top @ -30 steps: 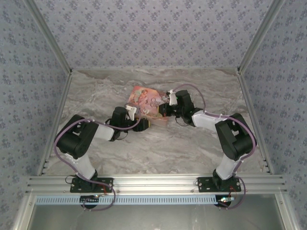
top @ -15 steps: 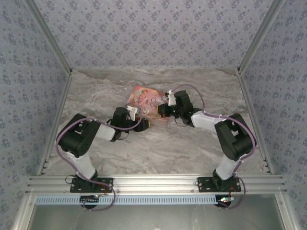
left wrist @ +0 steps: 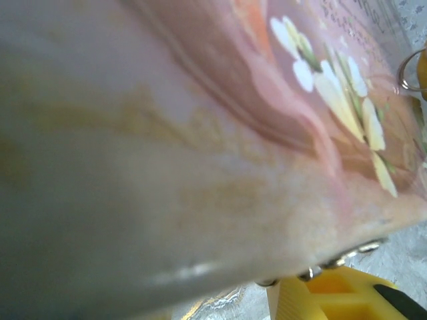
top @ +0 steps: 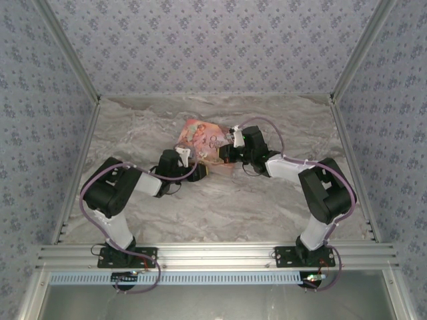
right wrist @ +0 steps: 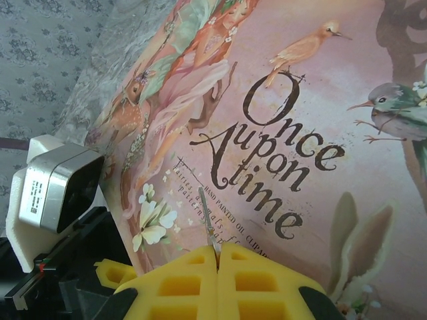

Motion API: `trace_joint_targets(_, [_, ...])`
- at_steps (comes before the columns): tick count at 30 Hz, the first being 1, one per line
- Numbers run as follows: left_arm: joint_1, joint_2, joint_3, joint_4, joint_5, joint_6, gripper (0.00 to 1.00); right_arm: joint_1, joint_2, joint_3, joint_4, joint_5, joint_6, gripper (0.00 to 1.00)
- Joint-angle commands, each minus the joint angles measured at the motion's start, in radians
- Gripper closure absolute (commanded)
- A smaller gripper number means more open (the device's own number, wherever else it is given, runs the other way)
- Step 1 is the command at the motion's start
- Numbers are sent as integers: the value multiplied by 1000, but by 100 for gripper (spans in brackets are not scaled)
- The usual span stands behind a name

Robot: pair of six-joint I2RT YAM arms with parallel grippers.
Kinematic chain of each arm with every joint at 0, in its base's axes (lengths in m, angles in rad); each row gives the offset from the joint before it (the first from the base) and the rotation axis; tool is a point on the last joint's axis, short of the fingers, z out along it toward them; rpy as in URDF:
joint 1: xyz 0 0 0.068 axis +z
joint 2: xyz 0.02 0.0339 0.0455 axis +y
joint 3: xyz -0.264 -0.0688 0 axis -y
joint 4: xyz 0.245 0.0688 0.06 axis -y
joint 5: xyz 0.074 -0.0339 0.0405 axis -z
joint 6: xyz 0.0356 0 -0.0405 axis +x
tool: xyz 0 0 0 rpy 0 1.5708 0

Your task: Unlock the padlock with the key

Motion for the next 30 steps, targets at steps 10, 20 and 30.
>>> trace_joint_targets(10, [-25,17,34,59,-89,-73,66,12,9,-11,-53,30,-9,100])
trace_joint_targets(20, [-35,5,35,60,-99,-84,76,13,-25,-24,-18,29,-21,100])
trace_joint_targets(30, [-74,-77,65,-52,-120,-148,79,8,-227,-139,-36,12,-210,100])
